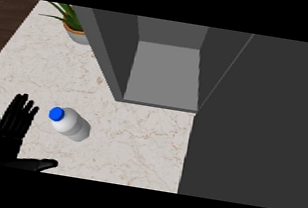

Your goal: Pick up the bottled water, place it into the cabinet and close the cabinet

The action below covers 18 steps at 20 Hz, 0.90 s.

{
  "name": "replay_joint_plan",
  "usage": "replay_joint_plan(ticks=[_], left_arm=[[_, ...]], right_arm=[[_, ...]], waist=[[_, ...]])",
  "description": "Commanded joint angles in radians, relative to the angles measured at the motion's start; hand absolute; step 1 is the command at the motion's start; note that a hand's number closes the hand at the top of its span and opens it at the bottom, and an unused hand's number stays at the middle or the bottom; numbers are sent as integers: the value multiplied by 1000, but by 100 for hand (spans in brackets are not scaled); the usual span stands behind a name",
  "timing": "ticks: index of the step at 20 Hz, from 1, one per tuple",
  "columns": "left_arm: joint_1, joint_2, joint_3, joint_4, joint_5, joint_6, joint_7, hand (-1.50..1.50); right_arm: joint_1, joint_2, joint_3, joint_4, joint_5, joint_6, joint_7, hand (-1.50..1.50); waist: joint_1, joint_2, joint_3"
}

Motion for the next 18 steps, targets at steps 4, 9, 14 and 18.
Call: replay_joint_plan(ticks=[4, 9, 14, 18], left_arm=[[-160, -25, 56, 309, -2, -12, -97, -150], [-249, -37, 76, 528, 10, -84, -198, -150], [-282, 13, 108, 617, 26, -151, -222, -150], [-370, 19, 124, 826, -7, -190, -362, -150]], right_arm=[[48, 28, 92, 11, 87, -9, -69, -150], [-18, -14, -38, 5, -61, 6, 4, -150], [107, -12, -14, 3, -5, 72, -105, -150], [24, -31, -62, 39, -21, 50, -64, -150]], waist=[[-6, 0, 0], [-2, 2, -1], [-4, 0, 0], [-5, 2, -1]])
